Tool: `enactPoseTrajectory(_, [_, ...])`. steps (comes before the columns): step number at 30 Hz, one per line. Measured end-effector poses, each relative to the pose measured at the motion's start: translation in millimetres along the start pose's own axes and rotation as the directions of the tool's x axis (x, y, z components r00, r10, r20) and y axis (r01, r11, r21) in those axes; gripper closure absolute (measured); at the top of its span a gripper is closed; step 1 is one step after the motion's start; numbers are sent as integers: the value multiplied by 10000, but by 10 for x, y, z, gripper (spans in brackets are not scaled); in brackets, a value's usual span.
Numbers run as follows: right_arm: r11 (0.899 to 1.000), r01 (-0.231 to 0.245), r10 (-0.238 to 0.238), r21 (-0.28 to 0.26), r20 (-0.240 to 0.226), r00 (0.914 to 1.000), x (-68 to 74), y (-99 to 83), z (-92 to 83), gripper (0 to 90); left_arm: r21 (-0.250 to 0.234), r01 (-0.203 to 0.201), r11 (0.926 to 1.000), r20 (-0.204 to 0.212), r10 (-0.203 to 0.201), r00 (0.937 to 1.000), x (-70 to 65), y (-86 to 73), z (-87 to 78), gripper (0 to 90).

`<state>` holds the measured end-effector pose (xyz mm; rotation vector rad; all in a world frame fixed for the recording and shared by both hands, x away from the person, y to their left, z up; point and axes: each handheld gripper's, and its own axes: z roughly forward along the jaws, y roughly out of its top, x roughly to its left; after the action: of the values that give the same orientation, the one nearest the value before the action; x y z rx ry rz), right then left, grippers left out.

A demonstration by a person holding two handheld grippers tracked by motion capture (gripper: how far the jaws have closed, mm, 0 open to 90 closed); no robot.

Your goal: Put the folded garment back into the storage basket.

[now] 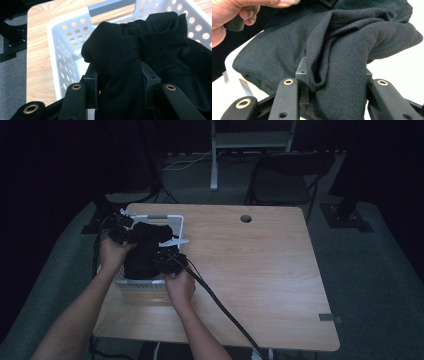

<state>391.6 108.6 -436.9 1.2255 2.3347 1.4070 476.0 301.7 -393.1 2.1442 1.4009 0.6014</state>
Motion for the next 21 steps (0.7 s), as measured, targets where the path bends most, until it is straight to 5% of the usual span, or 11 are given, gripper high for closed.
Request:
enactPoseTrajectory(9, [9962, 774, -803, 403, 756, 9939, 65, -6, 15, 568, 221, 28, 9998, 15, -28, 10000, -12, -18, 63, 586])
enactPoseTrajectory(21, [9948, 896, -961, 492, 1510, 9838, 69, -14, 22, 468, 383, 333, 9987, -101, -329, 9994, 19, -54, 116, 515])
